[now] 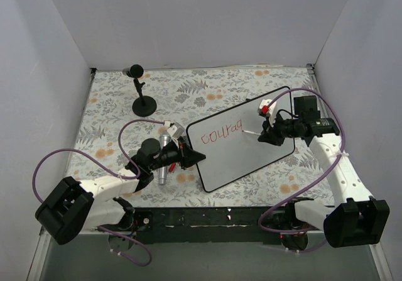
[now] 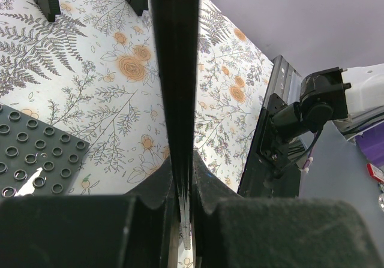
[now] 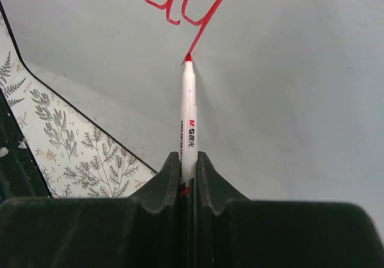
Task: Write a sentence on the whiteboard
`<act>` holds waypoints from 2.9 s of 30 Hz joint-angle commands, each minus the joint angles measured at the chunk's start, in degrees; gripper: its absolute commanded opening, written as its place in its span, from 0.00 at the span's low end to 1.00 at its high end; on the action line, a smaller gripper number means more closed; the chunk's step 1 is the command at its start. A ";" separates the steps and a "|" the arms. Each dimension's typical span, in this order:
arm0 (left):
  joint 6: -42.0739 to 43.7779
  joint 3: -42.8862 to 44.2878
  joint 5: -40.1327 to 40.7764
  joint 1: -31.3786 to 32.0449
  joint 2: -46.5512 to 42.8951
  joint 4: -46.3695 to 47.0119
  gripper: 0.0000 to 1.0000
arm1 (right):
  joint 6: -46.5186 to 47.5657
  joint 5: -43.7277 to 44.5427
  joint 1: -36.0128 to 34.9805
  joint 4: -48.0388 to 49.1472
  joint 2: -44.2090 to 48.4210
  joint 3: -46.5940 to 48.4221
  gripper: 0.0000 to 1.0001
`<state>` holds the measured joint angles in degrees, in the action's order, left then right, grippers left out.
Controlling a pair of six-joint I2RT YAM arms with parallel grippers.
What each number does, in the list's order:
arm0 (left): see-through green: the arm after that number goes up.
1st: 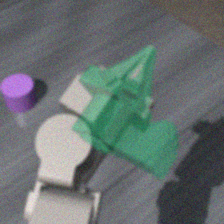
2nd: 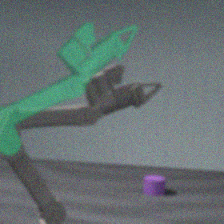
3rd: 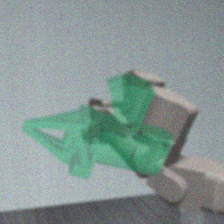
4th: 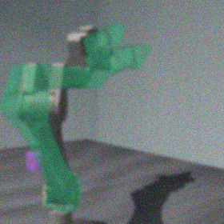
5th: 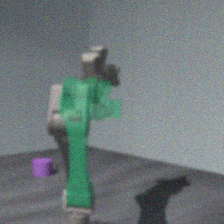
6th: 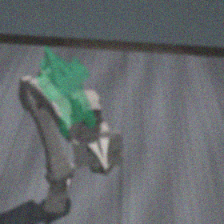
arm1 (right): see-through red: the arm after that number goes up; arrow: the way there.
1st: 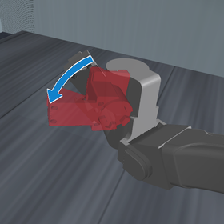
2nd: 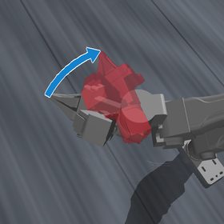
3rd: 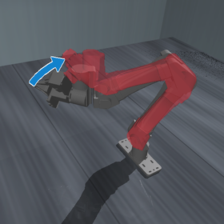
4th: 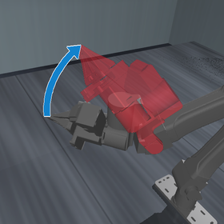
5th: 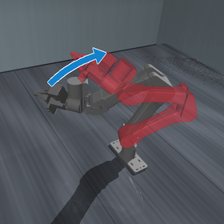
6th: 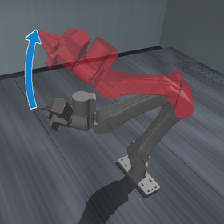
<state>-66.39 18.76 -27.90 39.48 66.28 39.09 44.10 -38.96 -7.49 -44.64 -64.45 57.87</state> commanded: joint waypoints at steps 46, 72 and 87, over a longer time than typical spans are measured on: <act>3.20 0.40 -0.31 0.24 0.60 -0.42 0.00 | -0.33 -8.50 1.94 -1.85 -2.09 8.93 0.01; 3.37 0.66 -0.66 0.24 0.60 -0.42 0.00 | -0.68 -7.10 4.50 0.70 -5.60 5.59 0.01; 3.46 0.57 -0.75 0.24 0.60 -0.33 0.00 | -3.40 -2.79 5.55 4.48 -4.37 5.06 0.01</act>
<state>-66.70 18.76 -28.05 39.48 67.09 39.68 41.91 -44.05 -2.87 -43.44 -70.04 62.87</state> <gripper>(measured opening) 0.051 0.156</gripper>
